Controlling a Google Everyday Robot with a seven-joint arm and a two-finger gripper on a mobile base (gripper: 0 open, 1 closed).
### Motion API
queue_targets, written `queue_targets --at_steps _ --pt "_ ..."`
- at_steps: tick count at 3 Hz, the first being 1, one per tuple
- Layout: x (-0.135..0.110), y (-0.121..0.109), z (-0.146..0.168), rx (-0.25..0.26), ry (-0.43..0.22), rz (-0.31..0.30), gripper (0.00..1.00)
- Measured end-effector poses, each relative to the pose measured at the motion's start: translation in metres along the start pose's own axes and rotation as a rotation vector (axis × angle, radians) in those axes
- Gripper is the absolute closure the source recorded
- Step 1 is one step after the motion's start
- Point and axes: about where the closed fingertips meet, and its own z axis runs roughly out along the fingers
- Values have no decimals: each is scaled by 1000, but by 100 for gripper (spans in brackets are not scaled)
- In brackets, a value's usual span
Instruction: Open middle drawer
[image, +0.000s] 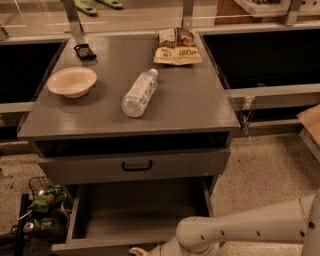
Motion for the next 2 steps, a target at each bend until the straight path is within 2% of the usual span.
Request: queue_targets --at_steps 1,2 --pt "0 27 1 -43 -29 -52 0" --pt "0 27 1 -43 -29 -52 0"
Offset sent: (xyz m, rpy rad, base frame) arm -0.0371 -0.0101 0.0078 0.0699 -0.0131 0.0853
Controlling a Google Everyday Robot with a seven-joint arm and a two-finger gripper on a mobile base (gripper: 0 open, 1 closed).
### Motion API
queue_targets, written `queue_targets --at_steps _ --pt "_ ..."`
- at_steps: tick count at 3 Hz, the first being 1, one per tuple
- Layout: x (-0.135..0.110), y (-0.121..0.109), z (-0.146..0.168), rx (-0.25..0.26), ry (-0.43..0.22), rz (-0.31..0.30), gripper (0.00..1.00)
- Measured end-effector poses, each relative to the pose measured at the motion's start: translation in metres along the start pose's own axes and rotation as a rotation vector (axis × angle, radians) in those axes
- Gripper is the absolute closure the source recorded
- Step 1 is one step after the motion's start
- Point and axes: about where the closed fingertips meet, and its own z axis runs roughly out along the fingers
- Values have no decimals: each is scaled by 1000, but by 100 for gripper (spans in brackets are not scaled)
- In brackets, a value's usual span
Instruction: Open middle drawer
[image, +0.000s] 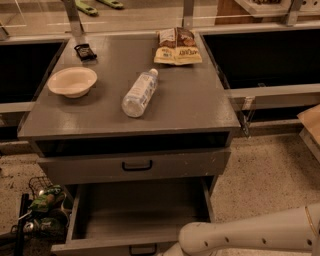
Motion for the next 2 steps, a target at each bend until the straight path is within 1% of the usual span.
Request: queue_targets --at_steps 1,2 --pt "7 -10 -18 41 10 60 0" --pt "17 -25 -47 101 27 124 0"
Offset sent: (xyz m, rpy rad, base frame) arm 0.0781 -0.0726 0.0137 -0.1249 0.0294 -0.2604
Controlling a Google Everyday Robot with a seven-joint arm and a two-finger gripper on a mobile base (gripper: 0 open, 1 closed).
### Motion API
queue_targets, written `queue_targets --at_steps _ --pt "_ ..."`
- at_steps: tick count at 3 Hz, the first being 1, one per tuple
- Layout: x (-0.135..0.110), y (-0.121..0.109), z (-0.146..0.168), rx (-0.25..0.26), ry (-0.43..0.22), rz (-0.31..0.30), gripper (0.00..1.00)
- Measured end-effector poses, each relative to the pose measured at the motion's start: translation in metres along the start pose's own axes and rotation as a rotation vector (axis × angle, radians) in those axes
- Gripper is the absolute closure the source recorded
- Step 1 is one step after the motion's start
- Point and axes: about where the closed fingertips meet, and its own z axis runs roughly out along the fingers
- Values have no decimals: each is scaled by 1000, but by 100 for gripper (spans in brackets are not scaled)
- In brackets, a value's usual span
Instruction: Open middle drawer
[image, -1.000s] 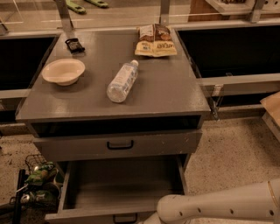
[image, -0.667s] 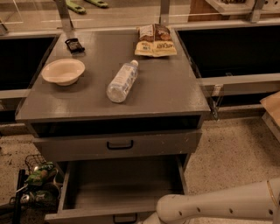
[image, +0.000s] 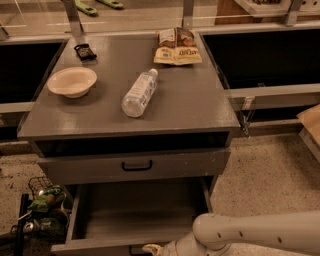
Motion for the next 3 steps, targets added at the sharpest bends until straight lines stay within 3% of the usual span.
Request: queue_targets --at_steps 2,3 --pt "-3 -1 9 -8 13 -12 0" --pt "-10 0 29 -36 29 -31 0"
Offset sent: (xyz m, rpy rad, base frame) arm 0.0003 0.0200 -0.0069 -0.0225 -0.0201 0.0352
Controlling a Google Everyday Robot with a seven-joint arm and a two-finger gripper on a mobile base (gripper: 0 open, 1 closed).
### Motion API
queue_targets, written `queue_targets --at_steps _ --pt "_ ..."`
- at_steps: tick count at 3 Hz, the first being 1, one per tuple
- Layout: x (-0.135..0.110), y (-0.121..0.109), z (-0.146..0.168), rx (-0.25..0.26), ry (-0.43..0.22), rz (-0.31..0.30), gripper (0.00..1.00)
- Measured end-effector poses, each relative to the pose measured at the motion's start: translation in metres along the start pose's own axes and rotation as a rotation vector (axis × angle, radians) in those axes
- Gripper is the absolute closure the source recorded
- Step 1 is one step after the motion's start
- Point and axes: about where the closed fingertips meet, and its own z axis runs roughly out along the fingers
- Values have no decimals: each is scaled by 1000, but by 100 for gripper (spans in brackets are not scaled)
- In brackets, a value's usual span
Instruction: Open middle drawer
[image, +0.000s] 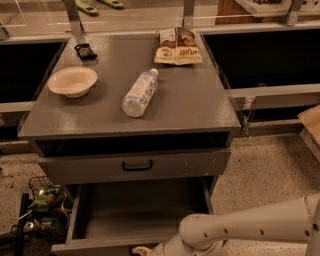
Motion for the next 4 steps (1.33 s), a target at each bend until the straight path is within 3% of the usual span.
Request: queue_targets --at_steps 1,2,4 --pt "-8 4 19 -28 14 -29 0" --pt "-8 4 19 -28 14 -29 0" --pt "8 -17 18 1 98 32 0"
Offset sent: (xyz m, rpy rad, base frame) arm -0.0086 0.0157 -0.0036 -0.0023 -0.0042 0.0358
